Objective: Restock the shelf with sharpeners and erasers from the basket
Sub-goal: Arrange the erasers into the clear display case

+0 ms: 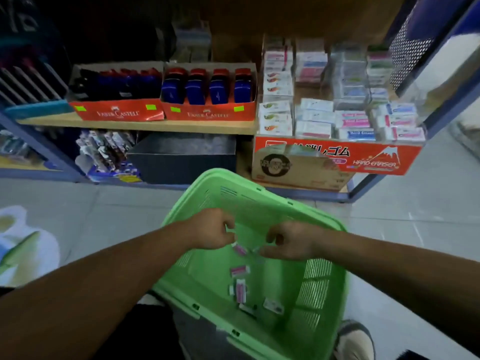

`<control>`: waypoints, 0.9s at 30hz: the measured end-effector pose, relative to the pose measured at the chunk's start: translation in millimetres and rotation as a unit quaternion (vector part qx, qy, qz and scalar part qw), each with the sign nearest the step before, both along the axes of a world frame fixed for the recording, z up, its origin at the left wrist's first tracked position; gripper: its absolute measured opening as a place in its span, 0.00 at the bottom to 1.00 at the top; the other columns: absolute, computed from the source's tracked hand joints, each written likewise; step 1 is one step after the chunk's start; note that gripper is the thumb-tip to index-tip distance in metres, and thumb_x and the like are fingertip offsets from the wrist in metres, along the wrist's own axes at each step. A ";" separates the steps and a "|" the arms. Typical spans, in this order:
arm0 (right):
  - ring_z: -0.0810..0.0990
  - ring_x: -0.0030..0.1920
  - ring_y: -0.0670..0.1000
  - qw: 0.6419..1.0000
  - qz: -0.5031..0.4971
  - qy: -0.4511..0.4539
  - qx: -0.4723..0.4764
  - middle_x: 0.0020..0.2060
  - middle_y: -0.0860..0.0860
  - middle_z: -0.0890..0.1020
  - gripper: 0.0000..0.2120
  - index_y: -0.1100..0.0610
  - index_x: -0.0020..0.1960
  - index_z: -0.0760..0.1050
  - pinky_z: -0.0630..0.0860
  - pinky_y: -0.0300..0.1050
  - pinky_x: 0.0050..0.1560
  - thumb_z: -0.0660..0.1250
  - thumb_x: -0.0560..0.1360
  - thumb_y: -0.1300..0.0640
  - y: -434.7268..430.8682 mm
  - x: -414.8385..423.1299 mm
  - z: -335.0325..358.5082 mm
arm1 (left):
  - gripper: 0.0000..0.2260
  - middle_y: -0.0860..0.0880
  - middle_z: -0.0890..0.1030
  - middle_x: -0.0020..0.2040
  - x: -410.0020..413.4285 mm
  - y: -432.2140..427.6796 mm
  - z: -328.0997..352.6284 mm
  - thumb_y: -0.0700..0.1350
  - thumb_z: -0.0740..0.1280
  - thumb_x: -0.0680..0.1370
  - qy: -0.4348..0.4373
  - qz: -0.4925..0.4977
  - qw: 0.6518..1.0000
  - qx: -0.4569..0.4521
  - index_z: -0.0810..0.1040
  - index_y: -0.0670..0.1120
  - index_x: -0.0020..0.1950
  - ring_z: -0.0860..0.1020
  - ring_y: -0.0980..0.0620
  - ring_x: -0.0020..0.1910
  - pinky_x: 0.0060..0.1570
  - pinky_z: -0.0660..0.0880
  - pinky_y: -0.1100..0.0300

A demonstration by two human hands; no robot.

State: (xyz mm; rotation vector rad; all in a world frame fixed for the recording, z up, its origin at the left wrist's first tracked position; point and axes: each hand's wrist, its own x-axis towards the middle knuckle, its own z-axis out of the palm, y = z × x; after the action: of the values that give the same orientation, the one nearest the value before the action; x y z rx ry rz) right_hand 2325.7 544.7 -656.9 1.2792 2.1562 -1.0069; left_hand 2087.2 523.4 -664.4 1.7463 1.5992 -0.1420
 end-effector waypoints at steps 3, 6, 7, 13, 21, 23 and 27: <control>0.78 0.64 0.55 0.995 -0.062 -0.018 -0.080 0.69 0.56 0.78 0.36 0.55 0.73 0.74 0.74 0.47 0.65 0.65 0.77 0.30 -22.8 -12.6 -52.3 | 0.22 0.47 0.84 0.58 -7.1 -28.4 -48.1 0.55 0.73 0.79 0.025 -0.006 0.997 -0.071 0.80 0.45 0.68 0.81 0.49 0.56 0.53 0.74 0.62; 0.79 0.64 0.56 0.985 -0.079 -0.068 -0.137 0.68 0.55 0.79 0.33 0.57 0.72 0.76 0.75 0.46 0.63 0.68 0.77 0.34 -51.1 -20.5 -98.4 | 0.23 0.47 0.82 0.63 -19.7 -49.6 -72.6 0.56 0.72 0.79 0.056 -0.053 0.989 -0.127 0.78 0.46 0.70 0.80 0.49 0.60 0.55 0.72 0.63; 0.80 0.63 0.55 0.982 -0.088 -0.081 -0.146 0.67 0.55 0.79 0.33 0.57 0.71 0.77 0.76 0.45 0.61 0.71 0.76 0.34 -60.8 -23.3 -110.2 | 0.23 0.47 0.81 0.64 -22.9 -52.9 -76.4 0.56 0.72 0.79 0.060 -0.061 0.987 -0.137 0.78 0.46 0.70 0.80 0.49 0.60 0.53 0.71 0.63; 0.81 0.59 0.55 0.963 -0.175 -0.096 -0.180 0.61 0.55 0.81 0.30 0.57 0.66 0.77 0.78 0.48 0.60 0.74 0.74 0.37 -105.5 -46.6 -140.1 | 0.24 0.48 0.81 0.64 -23.8 -60.7 -87.7 0.53 0.74 0.77 0.055 -0.072 0.982 -0.166 0.77 0.47 0.71 0.79 0.47 0.60 0.61 0.75 0.59; 0.81 0.60 0.53 0.953 -0.181 -0.032 -0.242 0.64 0.50 0.82 0.29 0.44 0.69 0.80 0.74 0.49 0.67 0.72 0.73 0.31 -135.9 -49.9 -171.8 | 0.24 0.47 0.80 0.64 -12.9 -71.6 -96.6 0.47 0.76 0.77 0.025 -0.052 0.982 -0.183 0.76 0.46 0.72 0.79 0.47 0.61 0.64 0.75 0.56; 0.83 0.55 0.52 0.943 -0.197 -0.013 -0.268 0.61 0.50 0.84 0.25 0.47 0.67 0.81 0.79 0.45 0.57 0.75 0.74 0.37 -137.2 -49.8 -169.2 | 0.24 0.46 0.80 0.65 -8.7 -71.9 -99.8 0.46 0.76 0.77 0.020 -0.048 0.981 -0.184 0.76 0.46 0.72 0.79 0.47 0.61 0.64 0.75 0.55; 0.82 0.45 0.52 0.935 -0.181 -0.010 -0.304 0.55 0.51 0.81 0.27 0.53 0.69 0.77 0.78 0.43 0.38 0.76 0.75 0.42 -140.3 -51.6 -160.3 | 0.25 0.45 0.77 0.68 -1.2 -77.9 -107.8 0.46 0.76 0.77 0.022 -0.047 0.979 -0.198 0.75 0.46 0.73 0.77 0.46 0.64 0.66 0.74 0.52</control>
State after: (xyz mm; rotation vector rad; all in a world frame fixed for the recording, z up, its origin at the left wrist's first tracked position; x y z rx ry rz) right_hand 2274.1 404.4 -817.2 1.3633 1.4212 -1.6352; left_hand 2086.0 445.5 -772.3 1.5133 1.4042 -0.5131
